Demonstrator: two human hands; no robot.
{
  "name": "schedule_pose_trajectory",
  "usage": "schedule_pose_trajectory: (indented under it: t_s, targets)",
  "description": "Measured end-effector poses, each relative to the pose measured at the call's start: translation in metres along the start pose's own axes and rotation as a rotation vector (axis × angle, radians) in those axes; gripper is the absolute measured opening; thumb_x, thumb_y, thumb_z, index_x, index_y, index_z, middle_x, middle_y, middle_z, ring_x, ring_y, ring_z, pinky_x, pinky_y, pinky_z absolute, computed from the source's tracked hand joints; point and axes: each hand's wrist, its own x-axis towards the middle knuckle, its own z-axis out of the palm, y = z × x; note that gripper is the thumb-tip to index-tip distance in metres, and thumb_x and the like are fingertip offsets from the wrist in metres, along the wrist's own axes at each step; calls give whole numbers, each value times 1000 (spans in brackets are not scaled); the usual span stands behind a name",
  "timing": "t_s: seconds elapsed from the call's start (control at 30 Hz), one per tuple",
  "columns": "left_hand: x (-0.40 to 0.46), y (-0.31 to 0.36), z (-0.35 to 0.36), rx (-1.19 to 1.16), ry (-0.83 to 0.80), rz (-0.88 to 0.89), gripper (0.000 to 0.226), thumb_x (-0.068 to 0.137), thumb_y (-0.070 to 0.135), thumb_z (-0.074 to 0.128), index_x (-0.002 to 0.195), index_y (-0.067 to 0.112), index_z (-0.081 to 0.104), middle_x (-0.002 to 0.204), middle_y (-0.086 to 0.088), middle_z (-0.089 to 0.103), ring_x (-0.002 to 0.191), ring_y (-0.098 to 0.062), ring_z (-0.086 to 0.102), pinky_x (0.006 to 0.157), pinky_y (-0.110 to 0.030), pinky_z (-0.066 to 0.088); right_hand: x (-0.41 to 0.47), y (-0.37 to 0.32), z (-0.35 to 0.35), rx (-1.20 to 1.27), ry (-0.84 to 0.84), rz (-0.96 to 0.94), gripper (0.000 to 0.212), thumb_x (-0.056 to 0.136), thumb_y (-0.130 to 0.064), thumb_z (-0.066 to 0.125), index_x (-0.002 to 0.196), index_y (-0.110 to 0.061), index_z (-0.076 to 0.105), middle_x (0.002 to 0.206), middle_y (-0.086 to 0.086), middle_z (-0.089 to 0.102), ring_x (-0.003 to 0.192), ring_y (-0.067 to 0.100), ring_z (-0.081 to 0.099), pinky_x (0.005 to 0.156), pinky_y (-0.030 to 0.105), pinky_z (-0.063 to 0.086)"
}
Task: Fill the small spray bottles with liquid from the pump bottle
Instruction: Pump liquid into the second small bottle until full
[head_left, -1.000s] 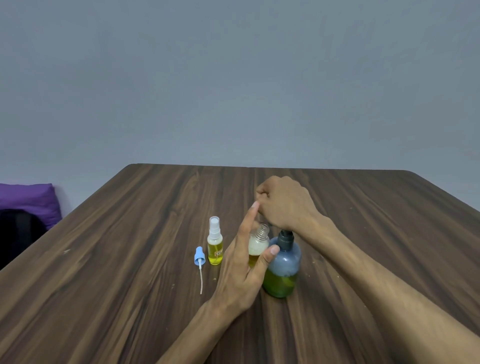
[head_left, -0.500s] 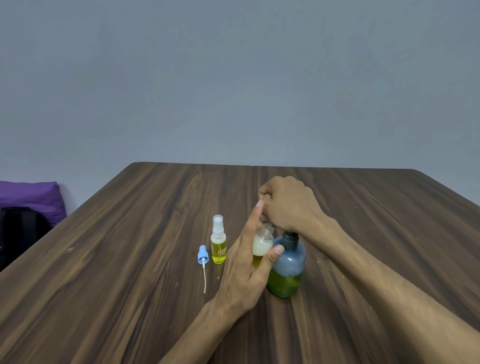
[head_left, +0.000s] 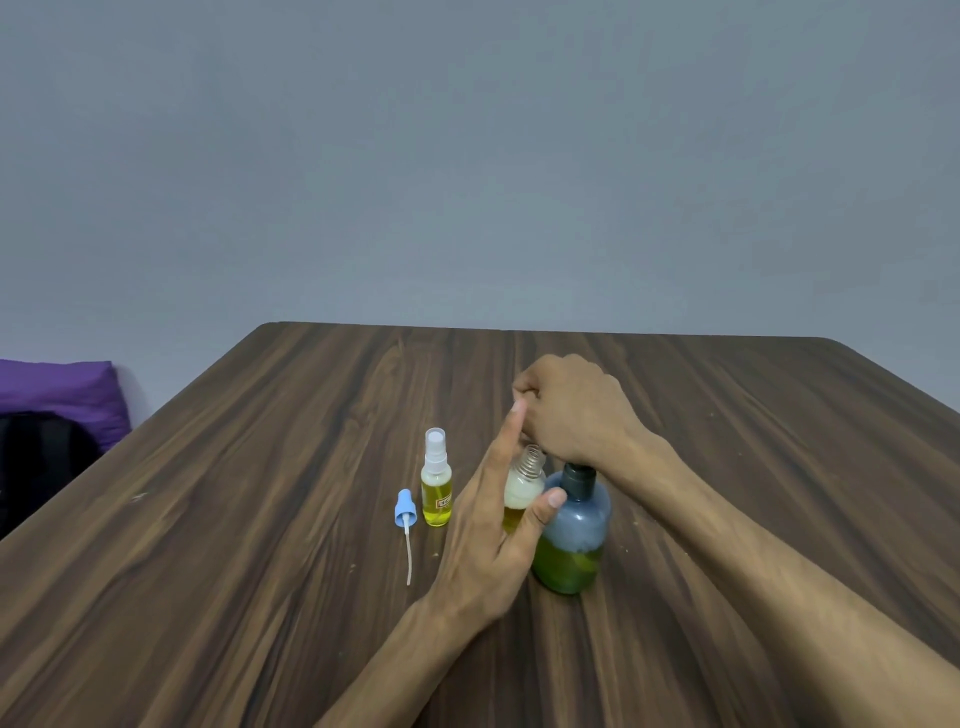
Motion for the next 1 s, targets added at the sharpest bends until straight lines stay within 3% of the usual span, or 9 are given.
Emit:
schedule_pose_trajectory:
  t_s: [0.13,0.27,0.4,0.53,0.7,0.8,0.87,1.0]
  targets:
    - [0,-2,-1,20,1,-5,84,104,20,65,163,58,19,166,20,43,150,-4,45,120,-24,37,0,3,-4,61,56,3,22,78,-20,46,56,-15,48,56,-2,60,57,17,54,57,30,38]
    - [0,-1,0,-4,-10,-19,84,105,19,64,164,57,18,171,12,36,157,-11,38,125,-32,35,-2,1,-1,3,-30,6,29,85,-21,53,57,-16,51,60,-2,60,60,18,55,55,30,33]
    - [0,-1,0,11,-3,11,84,104,20,64,163,59,18,170,17,37,155,-8,39,123,-27,36,3,0,-7,15,39,-4,24,84,-17,50,61,-12,57,59,0,62,61,18,58,57,30,37]
    - [1,-3,0,-4,-9,-8,84,105,19,64,163,58,18,172,13,35,158,-11,37,126,-36,35,0,-2,-1,-22,-34,9,27,84,-18,53,57,-15,52,61,-1,62,59,17,55,55,29,34]
    - [1,-1,-1,30,-10,28,82,104,19,64,164,55,19,165,28,39,152,-2,42,121,-20,35,3,1,-7,73,30,1,21,80,-17,49,61,-9,55,58,2,61,58,19,56,58,31,39]
    - [1,1,-1,-1,-19,19,82,104,17,63,164,53,20,166,26,39,154,-6,41,122,-21,35,-2,-2,-2,-11,-34,0,29,83,-15,54,56,-21,47,60,-6,56,60,16,51,61,32,37]
    - [1,1,-1,-3,-13,31,82,104,17,62,164,53,20,167,26,37,155,-6,39,122,-21,34,-3,0,-1,-24,-42,-3,24,81,-15,54,58,-19,51,62,-5,59,64,18,56,62,32,38]
    - [1,-2,0,37,-5,21,83,103,16,64,164,53,22,160,32,42,148,2,45,119,-17,36,4,0,-9,58,72,-8,28,84,-18,51,57,-17,54,55,-6,58,57,12,54,59,30,39]
